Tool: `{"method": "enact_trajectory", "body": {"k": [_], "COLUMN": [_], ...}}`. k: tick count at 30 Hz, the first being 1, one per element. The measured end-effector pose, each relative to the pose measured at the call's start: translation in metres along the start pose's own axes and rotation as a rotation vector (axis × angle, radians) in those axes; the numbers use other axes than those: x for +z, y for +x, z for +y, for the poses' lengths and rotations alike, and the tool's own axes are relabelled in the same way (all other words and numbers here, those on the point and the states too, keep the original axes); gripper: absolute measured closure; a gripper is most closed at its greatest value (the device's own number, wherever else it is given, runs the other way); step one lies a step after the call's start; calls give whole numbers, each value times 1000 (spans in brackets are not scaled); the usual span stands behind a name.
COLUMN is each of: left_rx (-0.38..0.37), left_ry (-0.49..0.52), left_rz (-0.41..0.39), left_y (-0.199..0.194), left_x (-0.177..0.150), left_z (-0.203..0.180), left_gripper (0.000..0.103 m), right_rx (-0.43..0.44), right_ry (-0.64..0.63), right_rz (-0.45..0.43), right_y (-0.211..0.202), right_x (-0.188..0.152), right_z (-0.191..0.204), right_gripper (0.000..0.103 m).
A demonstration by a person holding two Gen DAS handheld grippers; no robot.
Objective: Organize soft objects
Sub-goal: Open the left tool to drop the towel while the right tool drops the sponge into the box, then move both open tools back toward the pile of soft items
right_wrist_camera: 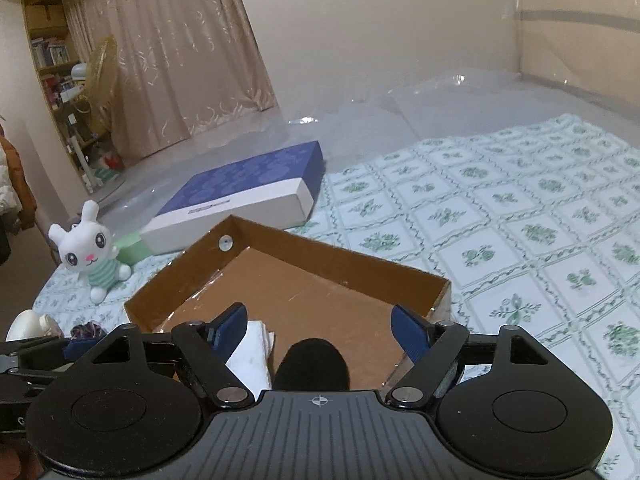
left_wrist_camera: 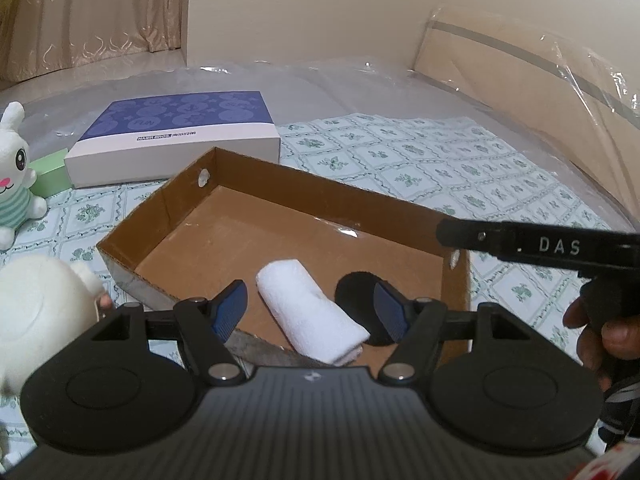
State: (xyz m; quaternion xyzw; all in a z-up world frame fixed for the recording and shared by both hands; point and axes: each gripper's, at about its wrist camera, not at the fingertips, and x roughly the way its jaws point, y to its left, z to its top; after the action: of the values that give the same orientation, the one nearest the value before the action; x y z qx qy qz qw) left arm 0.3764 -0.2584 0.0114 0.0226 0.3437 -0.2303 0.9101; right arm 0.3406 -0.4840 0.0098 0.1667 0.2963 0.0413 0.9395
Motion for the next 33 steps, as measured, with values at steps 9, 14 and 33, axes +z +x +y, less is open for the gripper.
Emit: {"method": "enact_trajectory", "body": {"k": [9, 14, 33], "left_rx": [-58, -68, 63], "left_ry": [-5, -11, -137], "left_rz": [-25, -51, -115], "left_y": [-43, -80, -228], "left_x": [-23, -42, -150], "left_z": [-17, -28, 6], "left_gripper": [36, 36, 36], "right_rx": [-50, -62, 39], "right_ry": [-60, -73, -192], "right_rz": [-64, -87, -84], "right_y": [-56, -94, -182], "right_x": [-11, -29, -130], "right_z": [21, 35, 138], "right_gripper": [24, 24, 24]}}
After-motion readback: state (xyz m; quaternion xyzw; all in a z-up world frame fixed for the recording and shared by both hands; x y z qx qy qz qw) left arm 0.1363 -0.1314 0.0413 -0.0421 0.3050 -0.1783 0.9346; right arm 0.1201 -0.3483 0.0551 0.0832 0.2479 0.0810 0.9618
